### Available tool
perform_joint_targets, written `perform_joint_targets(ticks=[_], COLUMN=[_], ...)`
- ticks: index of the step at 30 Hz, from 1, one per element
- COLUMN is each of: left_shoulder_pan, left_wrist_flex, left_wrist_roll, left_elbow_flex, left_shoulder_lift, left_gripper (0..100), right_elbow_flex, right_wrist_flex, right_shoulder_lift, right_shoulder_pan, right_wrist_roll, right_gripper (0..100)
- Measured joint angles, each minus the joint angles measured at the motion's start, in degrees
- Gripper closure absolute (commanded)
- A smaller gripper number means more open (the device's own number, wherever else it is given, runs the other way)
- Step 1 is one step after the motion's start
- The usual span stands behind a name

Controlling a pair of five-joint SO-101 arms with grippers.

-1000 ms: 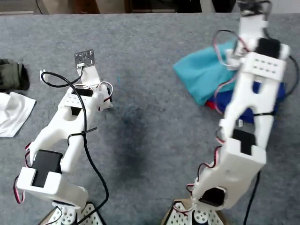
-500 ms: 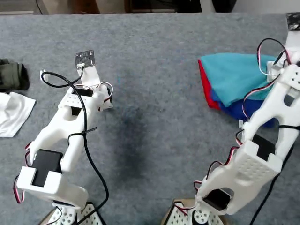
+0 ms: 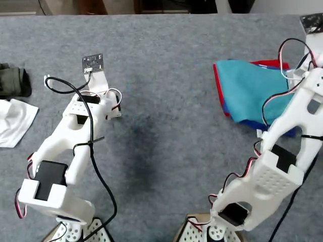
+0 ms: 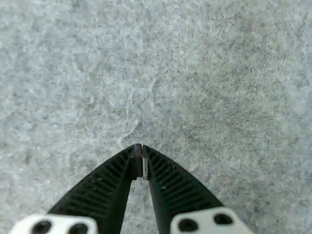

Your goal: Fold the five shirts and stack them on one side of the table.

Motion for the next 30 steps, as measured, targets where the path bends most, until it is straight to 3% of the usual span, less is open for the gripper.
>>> perform_joint_targets(ticks=[6, 11, 18, 25, 30], left_shoulder_pan=[-0.70, -3.69, -15.82, -28.57, -35.34], left_wrist_flex=[0.44, 7.12, 19.69, 22.59, 22.59], left_wrist_roll=[0.09, -0.53, -6.33, -15.56, -19.78], left_elbow_flex=[0.00, -0.79, -4.84, -2.64, 1.58], left_shoulder_lift=[0.00, 0.00, -6.51, -18.81, -26.64], left_gripper=[98, 98, 98, 98, 98], right_elbow_flex=[-6.24, -6.51, -6.51, -6.59, -10.37], right_wrist_flex=[2.73, 2.37, -7.74, -13.19, -13.89], right_shoulder_lift=[0.00, 0.62, 12.84, 28.48, 31.38], right_shoulder_pan=[-0.62, -7.21, -13.71, -14.95, -15.56], right_wrist_roll=[-5.10, -10.81, -18.99, -19.69, -19.60], right_gripper=[99.8, 97.2, 98.3, 98.2, 98.2])
